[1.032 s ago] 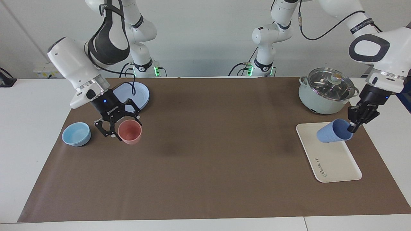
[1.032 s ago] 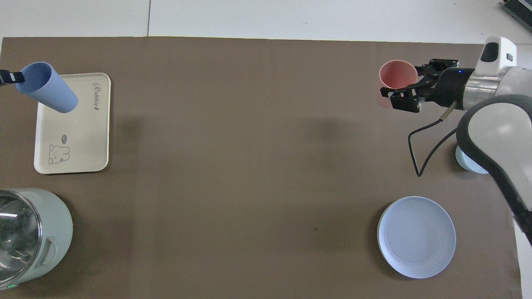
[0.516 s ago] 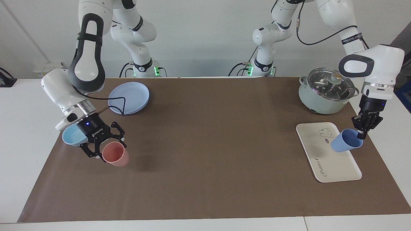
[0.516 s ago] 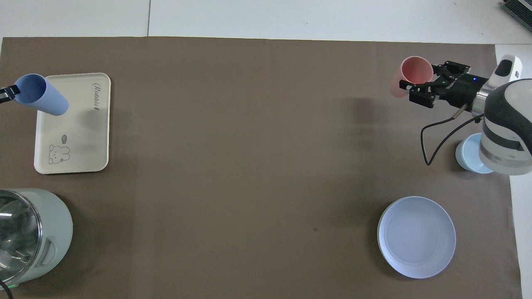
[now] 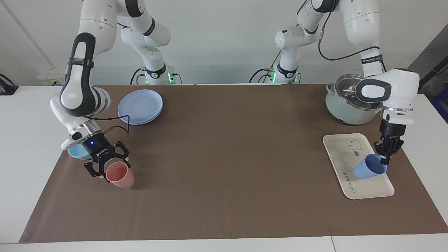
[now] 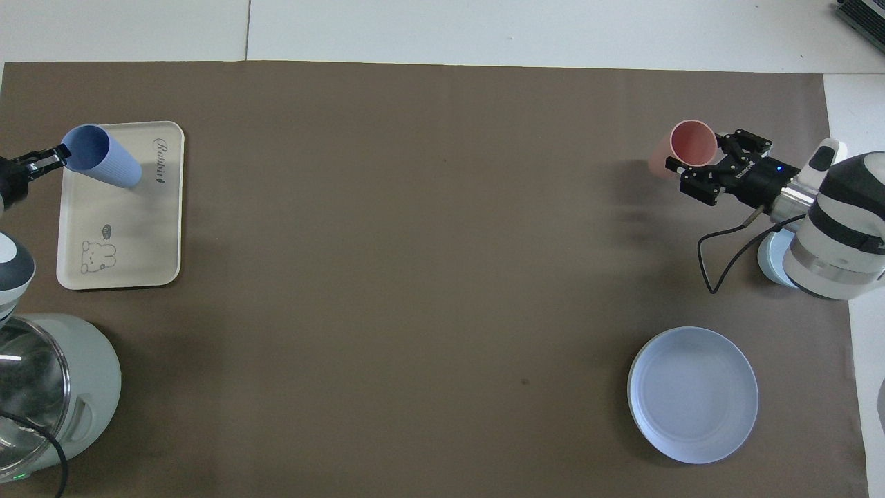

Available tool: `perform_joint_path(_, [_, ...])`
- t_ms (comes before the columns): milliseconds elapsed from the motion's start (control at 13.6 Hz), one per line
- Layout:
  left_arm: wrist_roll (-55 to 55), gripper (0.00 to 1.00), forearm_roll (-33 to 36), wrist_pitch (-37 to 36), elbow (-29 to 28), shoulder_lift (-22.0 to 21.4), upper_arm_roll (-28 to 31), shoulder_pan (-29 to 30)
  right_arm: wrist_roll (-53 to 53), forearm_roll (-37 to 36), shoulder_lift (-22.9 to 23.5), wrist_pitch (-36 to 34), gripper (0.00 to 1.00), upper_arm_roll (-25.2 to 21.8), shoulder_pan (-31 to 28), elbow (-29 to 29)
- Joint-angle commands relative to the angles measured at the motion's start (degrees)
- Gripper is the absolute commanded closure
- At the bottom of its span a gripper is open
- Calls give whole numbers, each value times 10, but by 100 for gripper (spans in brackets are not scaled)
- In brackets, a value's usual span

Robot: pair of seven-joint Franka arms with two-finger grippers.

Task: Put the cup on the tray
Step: 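Lower the blue cup onto the cream tray with the left gripper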

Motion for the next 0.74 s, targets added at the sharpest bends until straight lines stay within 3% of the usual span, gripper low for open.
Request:
perform_joint_path(0, [8, 100, -46, 24, 3, 8, 5, -17, -57, 37, 9, -16, 100, 6, -14, -5])
perform_joint_path(147, [8, 100, -45, 24, 8, 9, 5, -18, -60, 38, 11, -12, 100, 6, -10, -4])
perform_joint_path(295, [9, 59, -46, 22, 25, 12, 5, -18, -60, 39, 13, -10, 100, 6, -6, -1])
perform_joint_path(368, [10, 33, -45, 17, 26, 12, 6, -17, -63, 41, 16, -10, 100, 6, -4, -1])
perform_joint_path(516, [8, 17, -45, -5, 38, 12, 6, -19, -69, 49, 16, -5, 94, 6, -4, -2])
perform_joint_path(589, [6, 13, -41, -38, 43, 7, 9, -21, -69, 48, 16, -3, 33, 6, -4, -3])
perform_joint_path(663, [4, 12, -40, -80, 52, 3, 10, -19, -69, 48, 15, -6, 0, 7, -4, -2])
